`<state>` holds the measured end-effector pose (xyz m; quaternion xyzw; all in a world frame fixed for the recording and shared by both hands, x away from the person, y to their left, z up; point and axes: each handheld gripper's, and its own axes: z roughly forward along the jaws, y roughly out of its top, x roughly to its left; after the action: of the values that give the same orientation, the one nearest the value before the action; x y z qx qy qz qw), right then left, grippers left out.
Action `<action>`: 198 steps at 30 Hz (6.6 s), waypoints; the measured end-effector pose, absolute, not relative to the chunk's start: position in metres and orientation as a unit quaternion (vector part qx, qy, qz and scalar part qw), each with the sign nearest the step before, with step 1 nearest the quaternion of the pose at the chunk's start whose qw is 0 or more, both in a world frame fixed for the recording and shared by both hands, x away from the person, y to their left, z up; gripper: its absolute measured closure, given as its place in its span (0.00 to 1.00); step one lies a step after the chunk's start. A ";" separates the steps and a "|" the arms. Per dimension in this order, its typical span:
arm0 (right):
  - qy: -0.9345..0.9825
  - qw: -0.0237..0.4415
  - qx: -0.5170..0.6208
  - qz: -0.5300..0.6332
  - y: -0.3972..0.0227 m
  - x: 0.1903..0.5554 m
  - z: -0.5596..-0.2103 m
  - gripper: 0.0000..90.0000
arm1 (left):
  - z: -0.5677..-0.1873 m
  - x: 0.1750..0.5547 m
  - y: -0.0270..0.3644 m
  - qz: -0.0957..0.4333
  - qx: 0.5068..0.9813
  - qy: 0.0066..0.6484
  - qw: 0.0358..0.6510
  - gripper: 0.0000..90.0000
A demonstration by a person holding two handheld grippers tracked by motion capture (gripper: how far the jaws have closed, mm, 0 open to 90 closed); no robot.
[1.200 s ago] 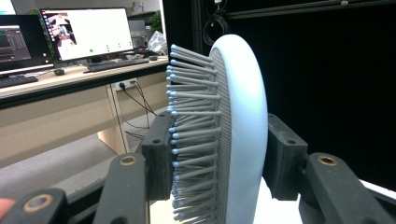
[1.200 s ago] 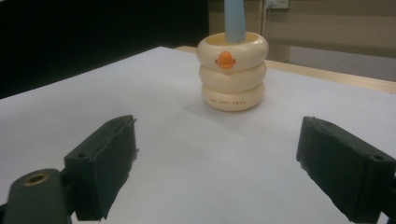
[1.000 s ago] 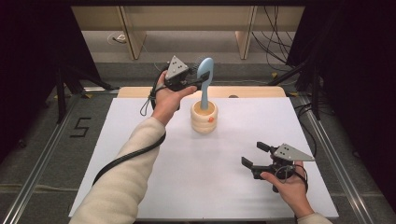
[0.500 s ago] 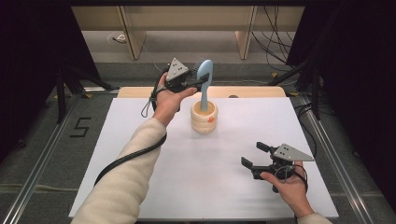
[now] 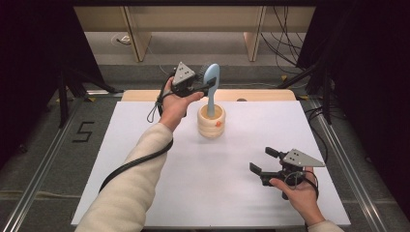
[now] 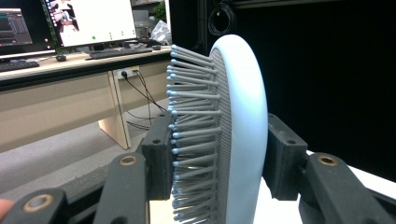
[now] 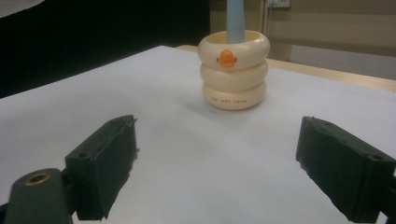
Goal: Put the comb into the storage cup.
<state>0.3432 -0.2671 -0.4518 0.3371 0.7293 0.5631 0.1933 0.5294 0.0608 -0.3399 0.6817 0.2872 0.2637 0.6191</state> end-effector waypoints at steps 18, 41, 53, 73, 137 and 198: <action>0.729 0.192 0.337 0.564 -0.267 0.343 -0.452 0.15 | -0.348 0.533 0.059 0.259 0.684 0.294 0.615 0.57; 0.730 0.190 0.337 0.563 -0.267 0.343 -0.452 0.15 | -0.356 0.536 0.057 0.255 0.687 0.301 0.610 0.57; 0.730 0.190 0.336 0.563 -0.266 0.344 -0.452 0.15 | -0.360 0.536 0.054 0.250 0.689 0.302 0.610 0.57; 0.731 0.189 0.336 0.563 -0.266 0.344 -0.452 0.15 | -0.371 0.536 0.051 0.244 0.691 0.308 0.607 0.57; 0.736 0.185 0.334 0.558 -0.265 0.344 -0.454 0.15 | -0.394 0.542 0.056 0.212 0.681 0.349 0.608 0.55; 0.739 0.183 0.336 0.554 -0.263 0.344 -0.456 0.15 | -0.402 0.535 0.096 0.196 0.639 0.424 0.611 0.48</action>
<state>0.3441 -0.2627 -0.4556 0.3364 0.7394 0.5539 0.1826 0.5354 0.0959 -0.4022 0.6393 0.4237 0.1963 0.6110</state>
